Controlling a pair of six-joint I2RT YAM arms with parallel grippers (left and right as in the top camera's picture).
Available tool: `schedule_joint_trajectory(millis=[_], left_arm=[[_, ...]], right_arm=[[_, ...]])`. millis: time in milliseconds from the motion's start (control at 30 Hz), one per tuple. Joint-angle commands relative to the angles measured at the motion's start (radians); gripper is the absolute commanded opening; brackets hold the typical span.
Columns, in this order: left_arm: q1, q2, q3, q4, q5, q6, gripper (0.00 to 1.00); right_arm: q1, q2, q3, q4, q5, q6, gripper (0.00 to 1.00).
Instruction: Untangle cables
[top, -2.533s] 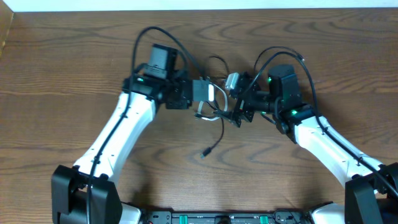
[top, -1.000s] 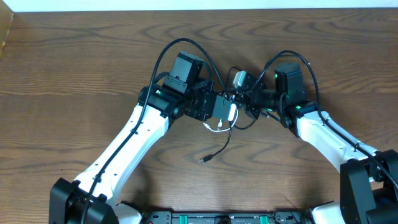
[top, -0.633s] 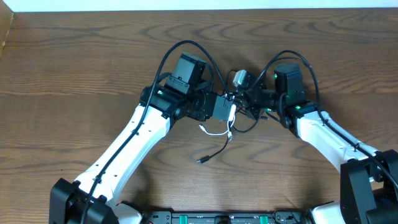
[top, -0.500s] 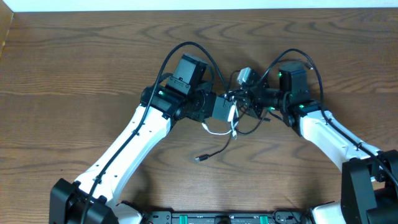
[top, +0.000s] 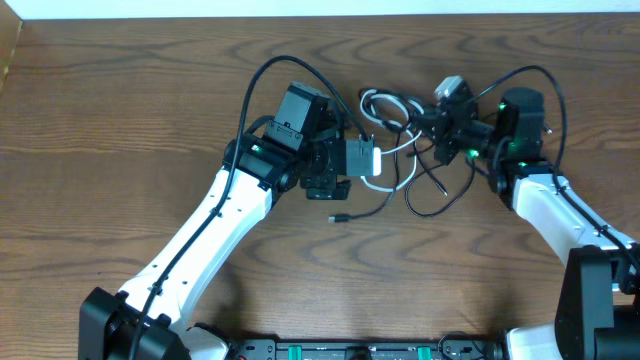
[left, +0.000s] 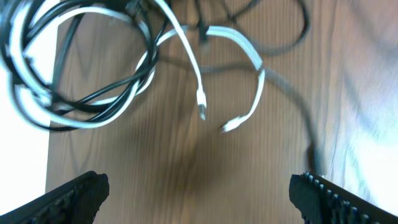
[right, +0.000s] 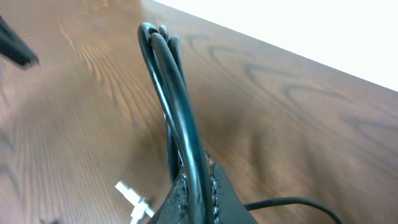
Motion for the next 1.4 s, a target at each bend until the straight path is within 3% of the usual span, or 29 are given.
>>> schedule_joint_trajectory(millis=[0, 100, 400, 567, 833, 967, 1167, 1367], left_arm=[[0.002, -0.019, 0.003, 0.055, 0.199, -0.168, 0.98], [0.002, -0.019, 0.003, 0.15, 0.282, -0.308, 0.98], [0.026, -0.024, 0.003, 0.386, 0.293, -0.778, 0.98], [0.071, -0.051, 0.003, 0.456, 0.397, -0.836, 0.98], [0.106, -0.066, 0.003, 0.562, 0.397, -0.966, 0.98], [0.106, -0.066, 0.003, 0.627, 0.439, -0.974, 0.98], [0.106, -0.066, 0.003, 0.669, 0.44, -0.974, 0.98], [0.1, -0.066, 0.003, 0.653, 0.51, -0.974, 0.98]], right_arm=[[-0.029, 0.005, 0.003, 0.076, -0.149, 0.129, 0.01], [-0.041, 0.005, 0.003, 0.159, -0.24, 0.175, 0.01], [-0.085, 0.005, 0.003, 0.388, -0.352, 0.334, 0.01], [-0.124, 0.005, 0.003, 0.552, -0.353, 0.476, 0.01], [-0.131, 0.005, 0.003, 0.96, -0.382, 0.822, 0.01], [-0.129, 0.005, 0.003, 1.11, -0.383, 0.982, 0.01], [-0.124, 0.005, 0.003, 1.221, -0.386, 1.122, 0.01], [-0.079, 0.005, 0.003, 1.24, -0.448, 1.133, 0.01]])
